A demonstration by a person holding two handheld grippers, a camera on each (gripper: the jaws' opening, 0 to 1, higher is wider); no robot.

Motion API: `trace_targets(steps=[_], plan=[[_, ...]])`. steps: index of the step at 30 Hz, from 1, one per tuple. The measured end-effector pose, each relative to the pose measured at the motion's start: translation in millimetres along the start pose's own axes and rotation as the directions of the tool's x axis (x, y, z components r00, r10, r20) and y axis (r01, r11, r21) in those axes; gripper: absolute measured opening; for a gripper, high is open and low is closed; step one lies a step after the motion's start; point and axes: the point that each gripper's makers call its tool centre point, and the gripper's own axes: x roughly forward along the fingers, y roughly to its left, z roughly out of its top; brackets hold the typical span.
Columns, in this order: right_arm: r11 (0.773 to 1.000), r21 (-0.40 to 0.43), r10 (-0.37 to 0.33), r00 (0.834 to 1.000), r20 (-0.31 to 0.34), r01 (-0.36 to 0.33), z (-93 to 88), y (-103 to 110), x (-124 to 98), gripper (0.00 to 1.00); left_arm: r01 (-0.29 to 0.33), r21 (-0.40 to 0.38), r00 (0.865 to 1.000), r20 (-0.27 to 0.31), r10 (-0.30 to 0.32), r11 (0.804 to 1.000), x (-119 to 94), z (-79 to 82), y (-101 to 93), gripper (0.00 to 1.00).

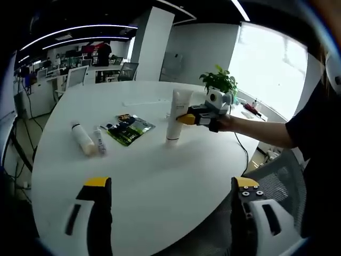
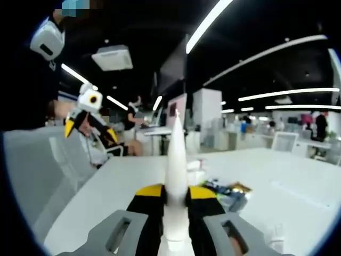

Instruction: Arrange the skincare products in the storage area until every visible bottle or jar stands upright without overlapping.

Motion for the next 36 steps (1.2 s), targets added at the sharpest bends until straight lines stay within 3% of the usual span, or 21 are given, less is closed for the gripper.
trace_targets(steps=[12, 15, 25, 32, 36], plan=[[1.000, -0.007, 0.001, 0.998, -0.056, -0.001, 0.4, 3.6, -1.3, 0.11, 0.020, 0.011, 1.000, 0.006, -0.020, 1.000, 4.4, 7.5, -6.3, 0.87], [1.000, 0.018, -0.007, 1.000, -0.013, 0.008, 11.2, 1.5, -2.2, 0.12, 0.017, 0.016, 1.000, 0.003, -0.017, 1.000, 3.5, 8.8, -6.2, 0.87], [0.998, 0.056, -0.024, 0.998, -0.050, 0.026, 8.9, 6.4, -1.7, 0.21, 0.010, 0.004, 1.000, 0.002, -0.010, 1.000, -3.1, 12.1, -7.0, 0.87], [0.993, 0.099, -0.056, 0.994, -0.095, 0.065, 7.9, 6.3, -5.1, 0.32, 0.009, -0.010, 1.000, -0.006, -0.009, 1.000, -13.5, 19.5, -5.6, 0.87], [0.983, 0.141, -0.103, 0.991, -0.083, 0.114, 12.3, 9.6, -12.3, 0.48, 0.003, -0.015, 1.000, -0.002, -0.003, 1.000, -19.8, 26.2, -3.3, 0.87]])
